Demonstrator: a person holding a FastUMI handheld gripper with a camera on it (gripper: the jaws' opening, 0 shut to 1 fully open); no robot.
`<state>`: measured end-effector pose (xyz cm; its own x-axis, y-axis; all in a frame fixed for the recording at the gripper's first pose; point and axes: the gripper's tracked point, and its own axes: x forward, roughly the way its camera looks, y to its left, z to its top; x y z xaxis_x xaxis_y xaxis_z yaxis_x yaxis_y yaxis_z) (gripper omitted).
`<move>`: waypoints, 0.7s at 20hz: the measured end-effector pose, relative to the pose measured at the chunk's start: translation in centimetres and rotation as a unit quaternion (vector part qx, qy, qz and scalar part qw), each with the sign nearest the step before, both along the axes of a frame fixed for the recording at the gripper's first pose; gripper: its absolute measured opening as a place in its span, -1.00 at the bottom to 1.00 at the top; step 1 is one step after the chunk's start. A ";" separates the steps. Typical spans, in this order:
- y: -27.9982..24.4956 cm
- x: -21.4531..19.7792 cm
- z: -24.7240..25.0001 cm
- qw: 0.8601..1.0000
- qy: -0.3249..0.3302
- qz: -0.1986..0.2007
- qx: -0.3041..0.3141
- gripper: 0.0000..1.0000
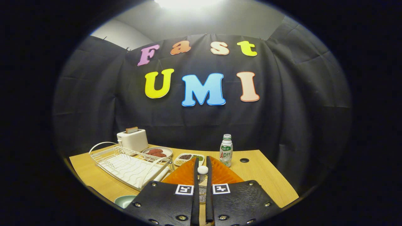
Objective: Take the plate from the dish rack, then take the spoon from the basket and place it into the plate.
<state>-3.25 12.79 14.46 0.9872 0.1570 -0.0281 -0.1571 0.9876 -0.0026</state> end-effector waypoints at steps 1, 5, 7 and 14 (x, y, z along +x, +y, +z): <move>-0.1 -0.2 0.7 1.000 -0.001 0.002 -0.003 -0.85; -0.1 -1.5 4.2 1.000 -0.005 0.008 -0.019 -0.85; -0.3 -2.2 5.2 1.000 -0.001 0.007 -0.014 -0.85; -1.1 -5.9 6.2 0.999 0.031 -0.014 -0.004 -0.85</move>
<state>-9.13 11.73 20.70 0.9876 0.1281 -0.0905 -0.1289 0.9917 -0.0023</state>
